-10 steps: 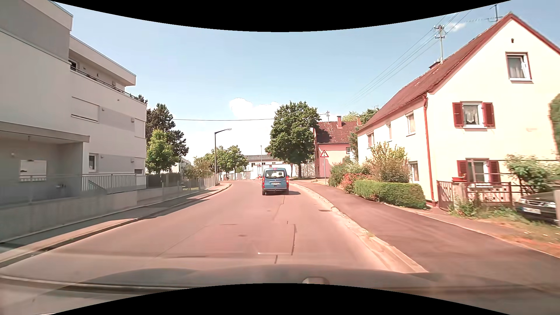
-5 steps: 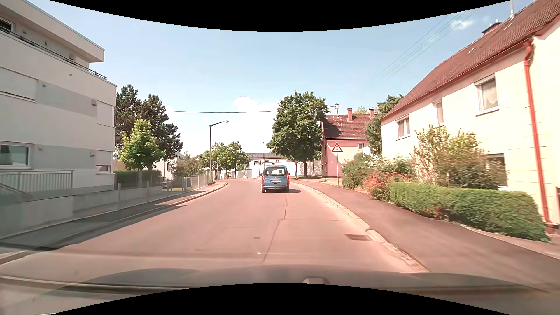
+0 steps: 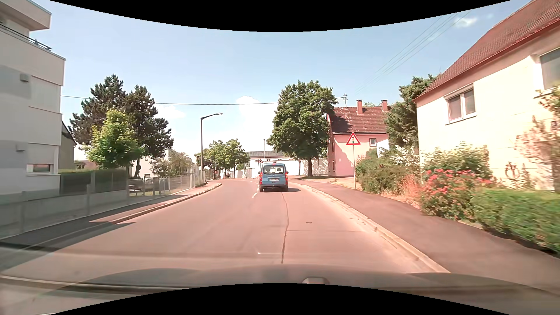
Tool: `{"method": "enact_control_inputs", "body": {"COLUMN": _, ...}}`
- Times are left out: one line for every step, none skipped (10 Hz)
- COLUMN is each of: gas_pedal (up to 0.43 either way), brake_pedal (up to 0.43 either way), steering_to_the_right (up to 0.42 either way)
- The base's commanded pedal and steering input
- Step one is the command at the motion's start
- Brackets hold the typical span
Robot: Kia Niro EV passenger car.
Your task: Follow the waypoints while adhering to traffic rules and regulations
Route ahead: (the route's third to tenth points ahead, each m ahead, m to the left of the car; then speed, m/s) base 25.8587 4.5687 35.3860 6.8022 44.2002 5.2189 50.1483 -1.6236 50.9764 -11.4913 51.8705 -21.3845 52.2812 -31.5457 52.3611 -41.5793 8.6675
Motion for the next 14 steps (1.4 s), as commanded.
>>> {"method": "enact_control_inputs", "body": {"gas_pedal": 0.000, "brake_pedal": 0.000, "steering_to_the_right": -0.020}}
{"method": "enact_control_inputs", "body": {"gas_pedal": 0.000, "brake_pedal": 0.000, "steering_to_the_right": -0.020}}
{"method": "enact_control_inputs", "body": {"gas_pedal": 0.000, "brake_pedal": 0.000, "steering_to_the_right": -0.020}}
{"method": "enact_control_inputs", "body": {"gas_pedal": 0.000, "brake_pedal": 0.000, "steering_to_the_right": -0.020}}
{"method": "enact_control_inputs", "body": {"gas_pedal": 0.000, "brake_pedal": 0.000, "steering_to_the_right": -0.022}}
{"method": "enact_control_inputs", "body": {"gas_pedal": 0.118, "brake_pedal": 0.000, "steering_to_the_right": -0.022}}
{"method": "enact_control_inputs", "body": {"gas_pedal": 0.130, "brake_pedal": 0.000, "steering_to_the_right": -0.023}}
{"method": "enact_control_inputs", "body": {"gas_pedal": 0.130, "brake_pedal": 0.000, "steering_to_the_right": -0.028}}
{"method": "enact_control_inputs", "body": {"gas_pedal": 0.130, "brake_pedal": 0.000, "steering_to_the_right": -0.031}}
{"method": "enact_control_inputs", "body": {"gas_pedal": 0.118, "brake_pedal": 0.000, "steering_to_the_right": -0.031}}
{"method": "enact_control_inputs", "body": {"gas_pedal": 0.067, "brake_pedal": 0.000, "steering_to_the_right": -0.031}}
{"method": "enact_control_inputs", "body": {"gas_pedal": 0.020, "brake_pedal": 0.000, "steering_to_the_right": -0.031}}
{"method": "enact_control_inputs", "body": {"gas_pedal": 0.020, "brake_pedal": 0.000, "steering_to_the_right": -0.031}}
{"method": "enact_control_inputs", "body": {"gas_pedal": 0.008, "brake_pedal": 0.000, "steering_to_the_right": -0.031}}
